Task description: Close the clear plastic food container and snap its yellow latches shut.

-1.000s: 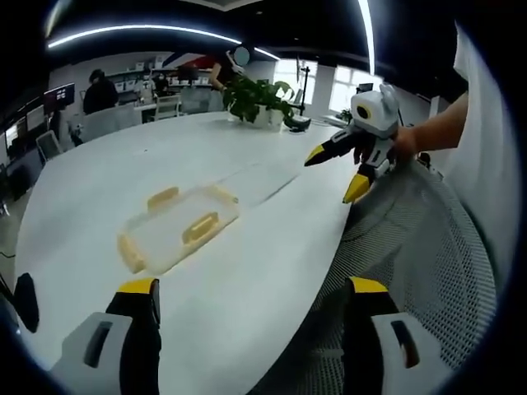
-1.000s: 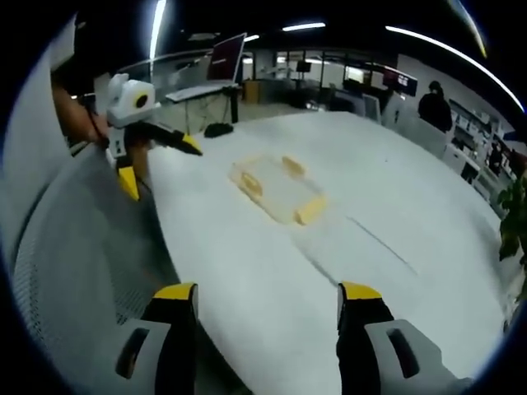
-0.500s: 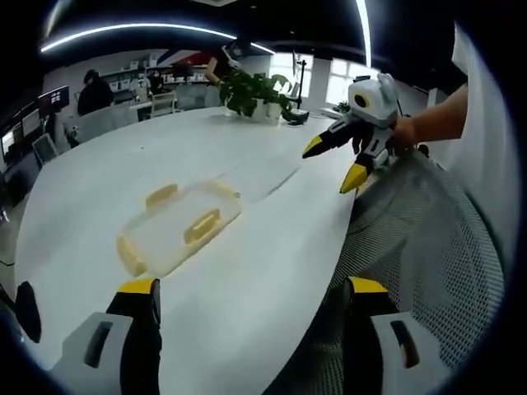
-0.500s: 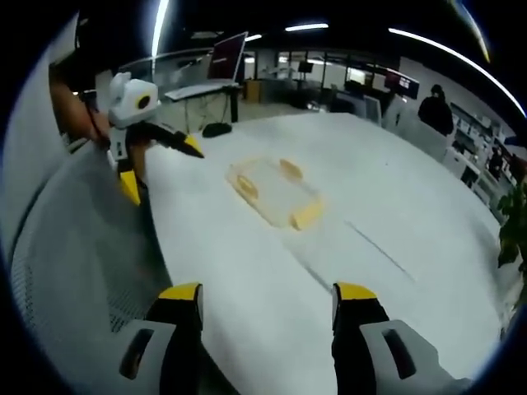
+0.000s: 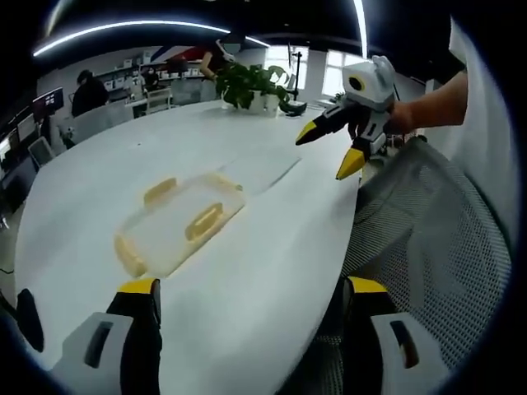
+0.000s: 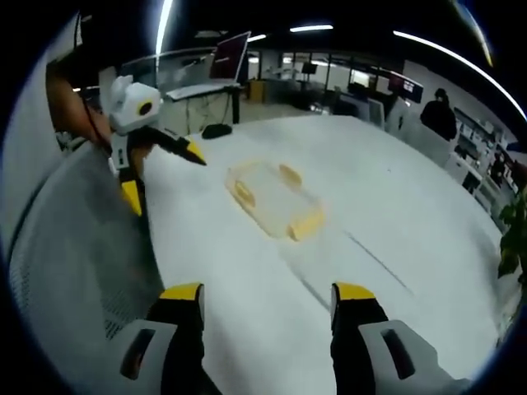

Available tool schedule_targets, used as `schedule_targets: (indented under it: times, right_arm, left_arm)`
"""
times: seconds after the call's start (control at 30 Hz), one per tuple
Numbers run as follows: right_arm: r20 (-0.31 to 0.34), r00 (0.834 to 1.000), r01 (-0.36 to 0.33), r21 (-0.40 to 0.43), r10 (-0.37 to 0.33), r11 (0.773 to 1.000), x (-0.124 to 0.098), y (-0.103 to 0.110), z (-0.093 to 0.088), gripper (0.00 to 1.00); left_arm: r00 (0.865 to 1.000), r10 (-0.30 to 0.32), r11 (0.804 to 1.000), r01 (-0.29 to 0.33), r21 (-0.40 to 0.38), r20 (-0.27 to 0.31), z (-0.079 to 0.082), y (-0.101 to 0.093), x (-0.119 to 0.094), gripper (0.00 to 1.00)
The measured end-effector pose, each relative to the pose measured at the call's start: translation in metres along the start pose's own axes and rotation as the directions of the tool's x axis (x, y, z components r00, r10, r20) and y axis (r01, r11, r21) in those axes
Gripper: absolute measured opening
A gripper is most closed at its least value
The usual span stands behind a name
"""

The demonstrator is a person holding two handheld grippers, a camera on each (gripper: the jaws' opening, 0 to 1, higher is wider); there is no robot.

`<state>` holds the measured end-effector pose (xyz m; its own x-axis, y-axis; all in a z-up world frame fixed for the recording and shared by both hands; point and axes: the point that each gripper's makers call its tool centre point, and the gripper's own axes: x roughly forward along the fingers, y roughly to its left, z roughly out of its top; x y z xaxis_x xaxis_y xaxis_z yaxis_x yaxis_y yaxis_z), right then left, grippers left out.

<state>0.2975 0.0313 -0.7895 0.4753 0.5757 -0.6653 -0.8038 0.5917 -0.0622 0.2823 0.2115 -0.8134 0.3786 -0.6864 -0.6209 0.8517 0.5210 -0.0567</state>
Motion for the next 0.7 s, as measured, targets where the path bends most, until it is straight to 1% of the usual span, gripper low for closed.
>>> schedule_targets:
  times: [0.3, 0.53, 0.7]
  right_arm:
    - [-0.009, 1.0, -0.006, -0.018, 0.006, 1.0, 0.006, -0.003, 0.003, 0.59]
    - [-0.015, 1.0, -0.009, -0.04, 0.009, 0.999, 0.012, -0.006, 0.006, 0.57]
    - [-0.005, 1.0, -0.018, -0.048, 0.018, 0.999, 0.016, -0.005, 0.013, 0.57]
  left_arm:
    - [1.0, -0.001, 1.0, 0.001, 0.02, -0.014, 0.0, 0.006, 0.004, 0.91]
    - [1.0, -0.002, 1.0, 0.003, 0.02, -0.021, 0.0, 0.011, 0.006, 0.9]
    - [1.0, -0.005, 1.0, 0.006, 0.02, -0.025, -0.001, 0.012, 0.007, 0.89]
